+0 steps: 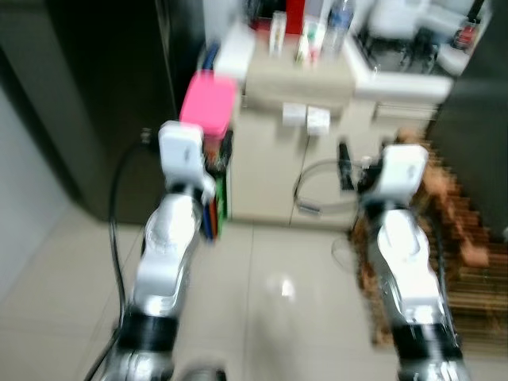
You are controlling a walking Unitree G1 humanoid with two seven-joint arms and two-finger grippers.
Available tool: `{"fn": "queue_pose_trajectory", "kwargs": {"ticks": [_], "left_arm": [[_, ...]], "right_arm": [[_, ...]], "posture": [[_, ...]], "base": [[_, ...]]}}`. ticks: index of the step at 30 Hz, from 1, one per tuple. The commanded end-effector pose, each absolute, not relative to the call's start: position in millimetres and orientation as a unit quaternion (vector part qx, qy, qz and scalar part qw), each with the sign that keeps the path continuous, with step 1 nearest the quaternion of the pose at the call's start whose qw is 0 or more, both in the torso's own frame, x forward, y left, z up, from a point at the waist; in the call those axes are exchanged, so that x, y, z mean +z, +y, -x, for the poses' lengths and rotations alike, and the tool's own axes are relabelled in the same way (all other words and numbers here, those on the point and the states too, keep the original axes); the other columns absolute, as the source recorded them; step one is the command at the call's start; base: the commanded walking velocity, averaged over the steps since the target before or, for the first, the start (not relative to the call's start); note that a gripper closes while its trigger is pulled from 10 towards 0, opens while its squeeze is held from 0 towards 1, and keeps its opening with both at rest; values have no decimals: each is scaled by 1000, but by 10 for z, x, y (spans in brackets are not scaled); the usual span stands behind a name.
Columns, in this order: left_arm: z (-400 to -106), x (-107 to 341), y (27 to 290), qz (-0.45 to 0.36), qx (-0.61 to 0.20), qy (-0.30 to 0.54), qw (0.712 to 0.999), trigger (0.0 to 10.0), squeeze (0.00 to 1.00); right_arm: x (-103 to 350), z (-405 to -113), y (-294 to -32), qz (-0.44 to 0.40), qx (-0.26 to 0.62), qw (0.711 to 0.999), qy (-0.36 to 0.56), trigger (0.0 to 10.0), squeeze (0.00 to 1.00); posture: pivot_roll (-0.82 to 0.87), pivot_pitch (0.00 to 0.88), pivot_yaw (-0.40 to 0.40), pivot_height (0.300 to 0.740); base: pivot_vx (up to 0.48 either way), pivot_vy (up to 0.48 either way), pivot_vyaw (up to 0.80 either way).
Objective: Restocking fridge
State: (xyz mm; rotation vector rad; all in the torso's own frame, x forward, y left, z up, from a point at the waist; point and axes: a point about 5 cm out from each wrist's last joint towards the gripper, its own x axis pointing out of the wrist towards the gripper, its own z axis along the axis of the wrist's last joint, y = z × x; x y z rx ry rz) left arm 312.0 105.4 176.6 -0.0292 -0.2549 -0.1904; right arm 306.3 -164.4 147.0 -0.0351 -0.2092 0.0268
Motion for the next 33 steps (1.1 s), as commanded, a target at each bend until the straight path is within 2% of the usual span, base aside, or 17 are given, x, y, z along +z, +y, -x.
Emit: {"fn": "queue_pose_trajectory", "kwargs": {"ticks": [1,18,33], "left_arm": [[-3133,1825,1064,12,-95,-138,986,10000,0],[-3173,1700,1219,35,-54,-111,992,10000,0],[-3185,1677,1243,41,-46,-106,992,10000,0]], "right_arm": [[1540,-3095,-1633,14,17,993,-113,10000,0],[1491,-3113,-1579,10,29,994,-100,10000,0],[1442,-3070,-1596,11,26,995,-93,10000,0]], "posture": [[-86,0,-14,740],[-68,0,-15,740],[-74,0,-13,740]], "base": [[0,-480,0],[0,-479,0],[0,-470,0]]}}
